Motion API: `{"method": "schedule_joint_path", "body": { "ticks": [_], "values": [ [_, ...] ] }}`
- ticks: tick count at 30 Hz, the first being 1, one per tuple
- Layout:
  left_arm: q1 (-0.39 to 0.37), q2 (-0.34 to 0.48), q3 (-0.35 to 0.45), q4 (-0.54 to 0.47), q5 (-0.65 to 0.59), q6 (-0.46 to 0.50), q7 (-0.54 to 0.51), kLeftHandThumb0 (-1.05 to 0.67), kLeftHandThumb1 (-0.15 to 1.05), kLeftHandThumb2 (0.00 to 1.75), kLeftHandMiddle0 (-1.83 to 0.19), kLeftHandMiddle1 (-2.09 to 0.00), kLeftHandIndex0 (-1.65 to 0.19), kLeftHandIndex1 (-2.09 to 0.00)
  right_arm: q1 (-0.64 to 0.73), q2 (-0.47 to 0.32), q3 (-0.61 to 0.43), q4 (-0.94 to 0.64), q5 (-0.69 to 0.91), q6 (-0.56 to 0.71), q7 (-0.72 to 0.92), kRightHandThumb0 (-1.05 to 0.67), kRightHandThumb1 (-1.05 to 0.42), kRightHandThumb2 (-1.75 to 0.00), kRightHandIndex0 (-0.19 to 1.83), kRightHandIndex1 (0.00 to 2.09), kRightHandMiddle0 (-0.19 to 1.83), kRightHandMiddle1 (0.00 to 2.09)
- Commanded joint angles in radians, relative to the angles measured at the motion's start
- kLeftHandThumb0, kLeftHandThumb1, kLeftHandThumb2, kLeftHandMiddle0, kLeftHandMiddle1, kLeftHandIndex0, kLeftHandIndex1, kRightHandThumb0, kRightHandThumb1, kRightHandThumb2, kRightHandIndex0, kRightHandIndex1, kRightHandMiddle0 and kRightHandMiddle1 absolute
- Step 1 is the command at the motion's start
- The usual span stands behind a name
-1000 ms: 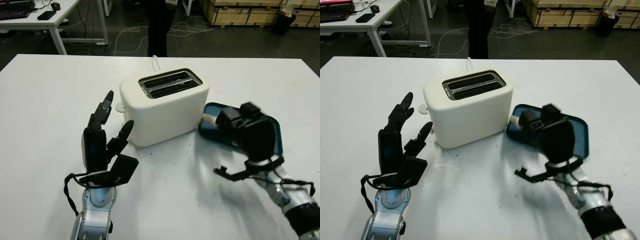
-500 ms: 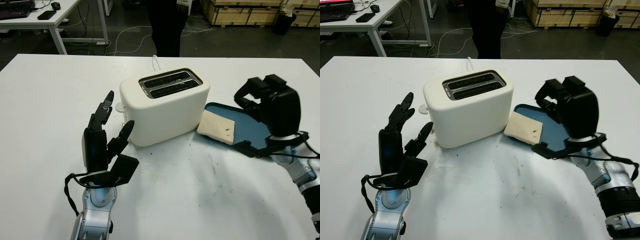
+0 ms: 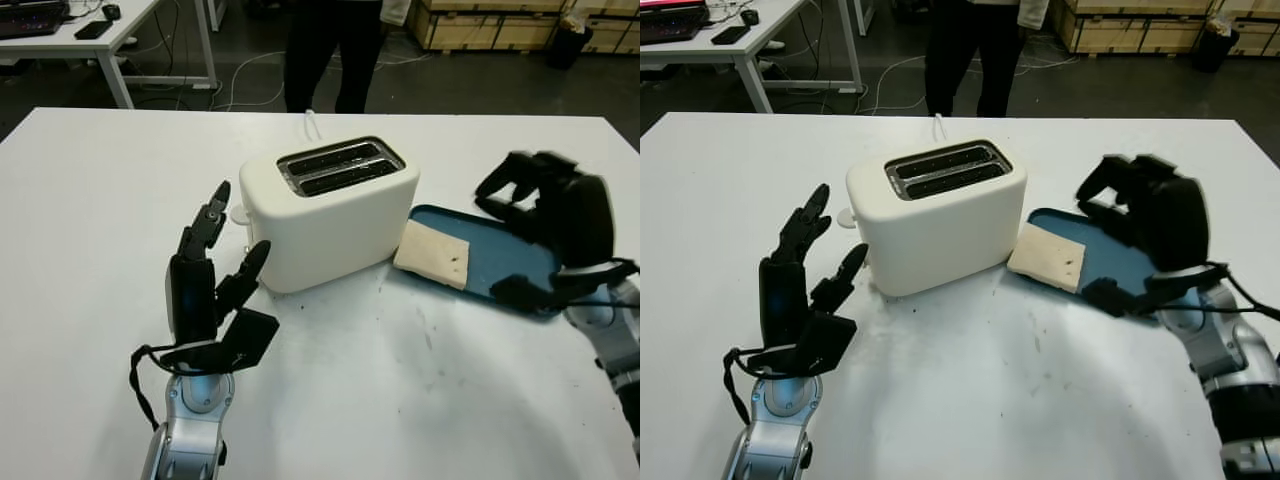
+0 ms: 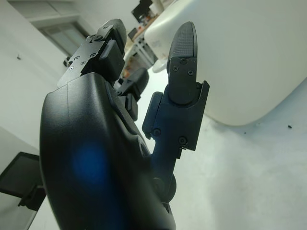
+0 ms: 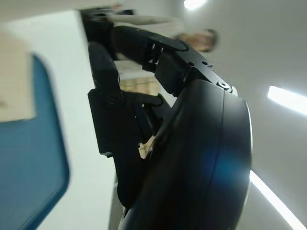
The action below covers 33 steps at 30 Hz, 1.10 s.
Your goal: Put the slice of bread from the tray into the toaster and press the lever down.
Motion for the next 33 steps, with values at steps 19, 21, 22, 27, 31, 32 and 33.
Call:
{"method": "schedule_joint_path", "body": {
  "ticks": [19,21,22,27,31,32,33],
  "values": [
    [0.007,-0.006,-0.006,0.0,0.008,-0.002,0.006,-0.51,0.92,0.29,-0.17,-0.77,-0.41,0.0,0.035,0.096,0.144,-0.046,-0.245,0.244,0.134,-0.87,-0.92,-0.02,0.04,0.0,0.12,0.0],
    [0.008,-0.007,-0.005,0.0,-0.005,-0.006,0.0,-0.5,0.92,0.28,-0.16,-0.77,-0.4,0.0,0.029,0.1,0.164,-0.047,-0.308,0.299,0.128,-0.88,-0.92,-0.02,0.03,0.0,0.11,0.0],
    [0.007,-0.006,-0.003,0.004,-0.01,-0.012,-0.001,-0.5,0.92,0.28,-0.15,-0.77,-0.4,0.0,0.025,0.102,0.174,-0.047,-0.34,0.325,0.123,-0.9,-0.92,-0.03,0.04,0.01,0.12,0.01],
    [0.001,0.001,-0.003,0.01,0.004,-0.013,0.006,-0.49,0.92,0.28,-0.16,-0.78,-0.4,0.0,0.01,0.119,0.209,-0.035,-0.431,0.412,0.09,-0.84,-0.91,-0.01,0.09,0.03,0.17,0.02],
    [0.001,-0.004,-0.003,0.007,-0.002,-0.007,0.001,-0.52,0.92,0.28,-0.15,-0.79,-0.4,-0.01,-0.002,0.126,0.232,-0.014,-0.473,0.452,0.068,-0.8,-0.92,-0.01,0.13,0.03,0.2,0.03],
    [0.002,-0.006,-0.003,0.006,-0.009,-0.009,-0.002,-0.51,0.92,0.28,-0.15,-0.78,-0.4,0.0,-0.008,0.127,0.239,-0.004,-0.482,0.461,0.064,-0.79,-0.92,-0.01,0.14,0.03,0.21,0.03],
    [0.003,-0.007,-0.004,0.005,-0.012,-0.01,-0.003,-0.5,0.92,0.28,-0.14,-0.78,-0.4,0.0,-0.014,0.128,0.245,0.008,-0.488,0.467,0.061,-0.78,-0.92,-0.01,0.15,0.04,0.22,0.03]
  ]
}}
